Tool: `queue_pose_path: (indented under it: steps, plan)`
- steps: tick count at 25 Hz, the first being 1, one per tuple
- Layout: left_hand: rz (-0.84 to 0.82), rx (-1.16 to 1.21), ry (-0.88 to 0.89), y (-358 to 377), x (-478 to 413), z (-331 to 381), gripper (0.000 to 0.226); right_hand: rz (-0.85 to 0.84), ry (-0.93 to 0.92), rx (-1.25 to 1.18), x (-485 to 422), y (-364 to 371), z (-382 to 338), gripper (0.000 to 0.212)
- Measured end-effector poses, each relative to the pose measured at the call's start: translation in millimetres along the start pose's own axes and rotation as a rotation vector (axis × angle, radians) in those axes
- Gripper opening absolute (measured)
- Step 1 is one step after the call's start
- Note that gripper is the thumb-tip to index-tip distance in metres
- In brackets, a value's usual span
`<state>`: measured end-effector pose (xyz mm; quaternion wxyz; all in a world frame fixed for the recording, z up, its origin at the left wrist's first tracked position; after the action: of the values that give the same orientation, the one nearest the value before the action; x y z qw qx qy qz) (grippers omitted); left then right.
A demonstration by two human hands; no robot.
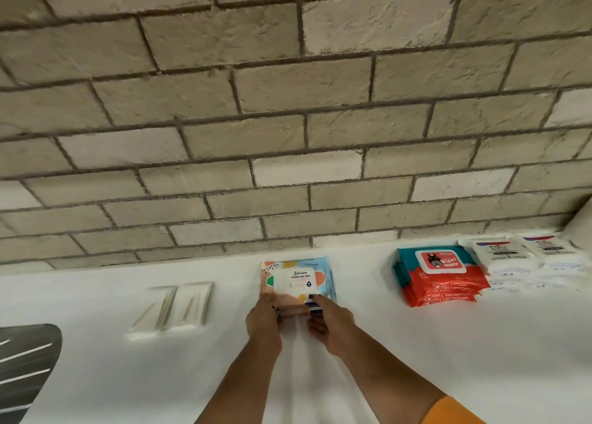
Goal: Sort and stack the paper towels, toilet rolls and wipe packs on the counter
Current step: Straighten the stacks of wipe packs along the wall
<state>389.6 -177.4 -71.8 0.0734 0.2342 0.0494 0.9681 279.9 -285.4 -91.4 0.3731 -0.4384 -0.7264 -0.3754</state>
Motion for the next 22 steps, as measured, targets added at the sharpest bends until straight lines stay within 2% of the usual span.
queue_pose_path:
  steps: [3, 5, 6, 7, 9, 12, 15, 22]
  plan:
    - [0.052, -0.008, 0.005, -17.5, -8.2, 9.8, 0.012, 0.151, -0.087, 0.399, 1.0, 2.6, 2.9, 0.049]
    - [0.03, -0.044, 0.013, -22.1, -11.6, 10.7, 0.015, 0.413, -0.289, 0.669, 2.5, -7.8, -5.8, 0.055]
    - [0.013, -0.074, 0.028, -23.1, -12.7, 10.9, 0.018, 0.508, -0.407, 0.694, 6.4, -11.7, -11.8, 0.054]
    - [-0.008, -0.129, 0.055, -23.8, -14.3, 11.0, 0.02, 0.534, -0.495, 0.646, 8.3, -12.6, -17.0, 0.052]
    - [-0.049, -0.259, 0.137, -23.8, -15.2, 12.8, 0.027, 0.438, -0.521, 0.5, 10.7, -6.3, -22.4, 0.05]
    - [-0.09, -0.298, 0.23, -20.3, -10.2, 18.8, 0.029, 0.265, -0.49, 0.574, 12.6, 15.4, -26.6, 0.053]
    - [-0.08, -0.311, 0.263, -21.1, -6.6, 25.4, 0.028, 0.253, -0.468, 0.688, 5.5, 31.1, -27.7, 0.066]
    - [0.019, -0.308, 0.377, -46.9, -18.2, 38.9, 0.034, 0.206, -0.41, 0.777, 1.3, 70.6, -12.2, 0.071]
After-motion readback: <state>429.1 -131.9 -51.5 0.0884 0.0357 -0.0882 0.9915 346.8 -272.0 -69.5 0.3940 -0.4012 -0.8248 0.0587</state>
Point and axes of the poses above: each hand's wrist, its own x-axis away from the middle knuckle, its own y-axis out of the palm, z = x × y, the point moved 5 cm from there along -x, towards the middle knuckle, and after that the axes turned 15 degrees about y, right-handed, at the moved point
